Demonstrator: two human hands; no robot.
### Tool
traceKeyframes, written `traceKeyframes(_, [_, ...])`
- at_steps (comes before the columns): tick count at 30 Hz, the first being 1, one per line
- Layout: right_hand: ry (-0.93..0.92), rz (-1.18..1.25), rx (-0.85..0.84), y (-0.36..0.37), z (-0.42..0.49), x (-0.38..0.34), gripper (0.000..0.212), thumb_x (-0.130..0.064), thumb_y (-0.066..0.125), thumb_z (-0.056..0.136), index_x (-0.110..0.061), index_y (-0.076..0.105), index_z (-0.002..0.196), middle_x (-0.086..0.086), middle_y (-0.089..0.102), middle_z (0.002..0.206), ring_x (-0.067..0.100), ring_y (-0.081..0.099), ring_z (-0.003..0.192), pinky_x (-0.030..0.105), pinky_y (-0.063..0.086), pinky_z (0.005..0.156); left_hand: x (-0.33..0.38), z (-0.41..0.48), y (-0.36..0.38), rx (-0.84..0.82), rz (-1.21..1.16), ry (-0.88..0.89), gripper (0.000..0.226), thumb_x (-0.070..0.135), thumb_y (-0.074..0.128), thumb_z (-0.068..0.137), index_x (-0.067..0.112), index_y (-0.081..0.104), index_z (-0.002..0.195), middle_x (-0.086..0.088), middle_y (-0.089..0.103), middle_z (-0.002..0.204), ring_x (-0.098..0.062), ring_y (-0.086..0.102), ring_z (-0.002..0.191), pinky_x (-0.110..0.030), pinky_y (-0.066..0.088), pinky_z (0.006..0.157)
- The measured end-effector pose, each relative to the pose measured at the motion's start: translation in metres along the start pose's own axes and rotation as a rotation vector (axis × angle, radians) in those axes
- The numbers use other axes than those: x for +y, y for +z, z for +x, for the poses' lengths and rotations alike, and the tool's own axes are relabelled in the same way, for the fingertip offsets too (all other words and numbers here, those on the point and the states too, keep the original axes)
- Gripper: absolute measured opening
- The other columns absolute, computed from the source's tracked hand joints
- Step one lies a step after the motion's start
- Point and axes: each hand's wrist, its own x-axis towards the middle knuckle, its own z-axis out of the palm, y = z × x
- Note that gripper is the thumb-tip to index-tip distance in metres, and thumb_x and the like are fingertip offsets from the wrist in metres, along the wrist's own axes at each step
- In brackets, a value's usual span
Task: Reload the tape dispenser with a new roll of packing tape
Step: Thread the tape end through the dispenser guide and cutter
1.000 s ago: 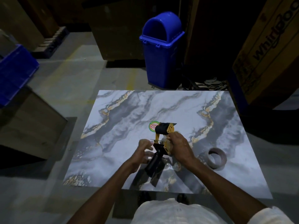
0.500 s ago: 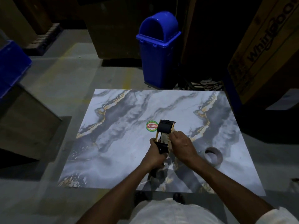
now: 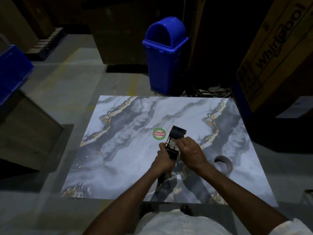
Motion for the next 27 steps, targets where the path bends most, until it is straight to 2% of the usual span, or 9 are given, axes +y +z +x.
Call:
traceKeyframes(5, [0.026, 0.08, 0.048, -0.018, 0.015, -0.001, 0.034, 0.015, 0.072, 0.06, -0.002, 0.069, 0.089, 0.015, 0.068, 0.083, 0.035, 0.063, 0.075, 0.037, 0.054, 0.062, -0.01, 0.003, -0.008, 0.006, 0.007, 0.021, 0.059, 0.029, 0.068, 0.081, 0.034, 0.018, 0.113, -0.009, 0.059, 0.116, -0.026, 0.064, 0.099, -0.043, 0.056, 0.075])
traceKeyframes(7, [0.005, 0.11, 0.006, -0.024, 0.022, -0.004, 0.033, 0.014, 0.072, 0.061, -0.004, 0.07, 0.088, 0.014, 0.069, 0.083, 0.034, 0.064, 0.076, 0.038, 0.055, 0.061, -0.014, 0.003, -0.01, 0.032, 0.01, 0.029, 0.058, 0.031, 0.067, 0.08, 0.033, 0.02, 0.113, -0.009, 0.059, 0.115, -0.025, 0.064, 0.098, -0.042, 0.056, 0.073])
traceKeyframes(10, [-0.033, 0.143, -0.088, -0.032, 0.032, -0.01, 0.028, 0.009, 0.071, 0.059, -0.008, 0.071, 0.081, 0.011, 0.071, 0.078, 0.033, 0.067, 0.072, 0.035, 0.055, 0.058, -0.013, 0.003, -0.012, 0.07, 0.01, 0.022, 0.053, 0.034, 0.063, 0.076, 0.032, 0.022, 0.11, -0.012, 0.058, 0.114, -0.031, 0.064, 0.096, -0.048, 0.056, 0.076])
traceKeyframes(13, [-0.071, 0.171, -0.133, -0.043, 0.04, -0.016, 0.026, 0.009, 0.073, 0.054, -0.008, 0.072, 0.073, 0.011, 0.072, 0.071, 0.032, 0.069, 0.065, 0.032, 0.054, 0.054, -0.012, 0.002, -0.01, 0.108, 0.014, 0.015, 0.05, 0.022, 0.065, 0.085, 0.024, 0.027, 0.118, -0.013, 0.053, 0.117, -0.032, 0.062, 0.098, -0.045, 0.052, 0.075])
traceKeyframes(18, [-0.103, 0.211, -0.034, -0.054, 0.046, -0.017, 0.007, -0.002, 0.068, 0.066, -0.006, 0.072, 0.07, 0.013, 0.072, 0.066, 0.033, 0.068, 0.06, 0.036, 0.056, 0.05, -0.019, 0.002, -0.004, 0.16, -0.013, 0.069, 0.042, 0.02, 0.061, 0.088, 0.026, 0.028, 0.114, -0.008, 0.049, 0.118, -0.03, 0.061, 0.098, -0.05, 0.055, 0.083])
traceKeyframes(20, [-0.11, 0.215, -0.006, -0.057, 0.047, -0.02, 0.007, -0.001, 0.07, 0.066, -0.006, 0.072, 0.07, 0.012, 0.071, 0.066, 0.032, 0.068, 0.059, 0.036, 0.056, 0.05, -0.021, 0.003, -0.003, 0.171, -0.035, 0.082, 0.044, 0.018, 0.062, 0.088, 0.022, 0.03, 0.119, -0.009, 0.048, 0.118, -0.028, 0.061, 0.097, -0.048, 0.056, 0.081])
traceKeyframes(23, [-0.109, 0.237, 0.006, -0.061, 0.045, -0.025, 0.018, 0.006, 0.076, 0.061, -0.008, 0.073, 0.071, 0.011, 0.072, 0.067, 0.03, 0.069, 0.059, 0.033, 0.057, 0.052, -0.027, 0.004, -0.002, 0.191, -0.071, 0.117, 0.045, 0.015, 0.064, 0.09, 0.017, 0.032, 0.122, -0.01, 0.049, 0.117, -0.024, 0.06, 0.09, -0.042, 0.053, 0.075])
traceKeyframes(27, [-0.102, 0.34, 0.097, -0.076, 0.044, -0.027, 0.009, -0.005, 0.068, 0.066, -0.009, 0.074, 0.07, 0.008, 0.073, 0.066, 0.027, 0.069, 0.058, 0.032, 0.057, 0.053, -0.033, 0.005, -0.002, 0.243, -0.071, 0.157, 0.046, 0.017, 0.063, 0.087, 0.024, 0.031, 0.12, -0.007, 0.052, 0.118, -0.027, 0.065, 0.092, -0.045, 0.056, 0.076])
